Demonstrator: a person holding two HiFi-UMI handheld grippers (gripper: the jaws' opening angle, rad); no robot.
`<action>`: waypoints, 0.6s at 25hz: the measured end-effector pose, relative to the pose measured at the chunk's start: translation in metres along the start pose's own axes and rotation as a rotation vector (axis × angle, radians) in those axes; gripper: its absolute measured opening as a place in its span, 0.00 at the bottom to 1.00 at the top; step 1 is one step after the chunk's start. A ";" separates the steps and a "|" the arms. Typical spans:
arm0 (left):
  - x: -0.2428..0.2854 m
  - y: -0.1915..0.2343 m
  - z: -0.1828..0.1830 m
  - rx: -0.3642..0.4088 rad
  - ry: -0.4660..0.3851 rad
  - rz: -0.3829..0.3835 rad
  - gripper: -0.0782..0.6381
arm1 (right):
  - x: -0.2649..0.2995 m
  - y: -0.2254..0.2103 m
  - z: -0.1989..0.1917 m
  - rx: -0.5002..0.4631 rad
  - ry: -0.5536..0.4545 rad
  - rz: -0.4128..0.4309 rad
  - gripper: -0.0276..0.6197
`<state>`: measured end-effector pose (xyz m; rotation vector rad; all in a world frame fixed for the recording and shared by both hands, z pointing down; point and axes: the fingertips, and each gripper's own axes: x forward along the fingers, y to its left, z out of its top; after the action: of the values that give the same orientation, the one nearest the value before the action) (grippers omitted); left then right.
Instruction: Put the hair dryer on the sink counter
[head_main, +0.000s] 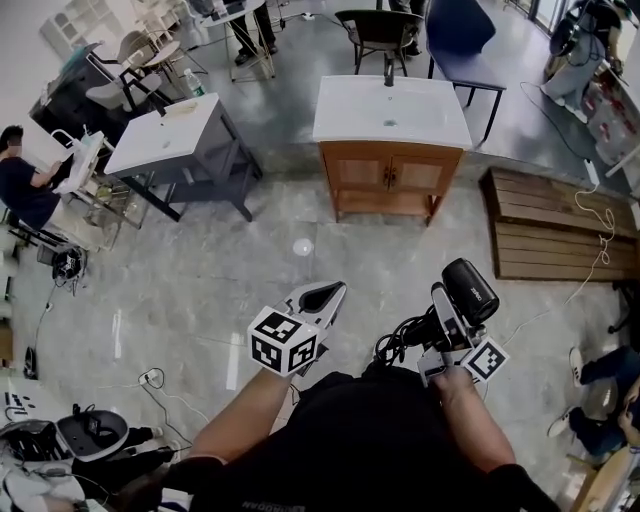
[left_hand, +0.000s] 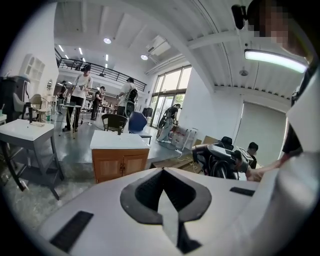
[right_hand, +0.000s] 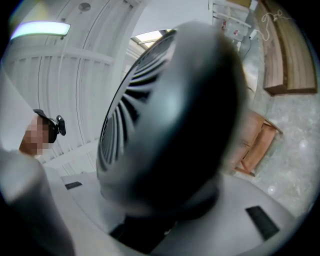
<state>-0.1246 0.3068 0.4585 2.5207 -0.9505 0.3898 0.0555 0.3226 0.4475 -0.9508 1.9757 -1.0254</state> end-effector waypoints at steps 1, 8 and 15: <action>0.009 0.002 0.006 0.003 0.000 0.005 0.11 | 0.006 -0.006 0.007 -0.002 0.007 0.000 0.30; 0.073 0.015 0.025 0.010 0.025 0.025 0.11 | 0.034 -0.043 0.057 0.038 -0.001 0.028 0.30; 0.111 0.022 0.035 0.012 0.061 0.016 0.11 | 0.043 -0.078 0.088 0.070 -0.017 -0.011 0.30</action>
<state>-0.0547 0.2129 0.4783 2.4989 -0.9478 0.4753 0.1296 0.2241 0.4658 -0.9302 1.9099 -1.0820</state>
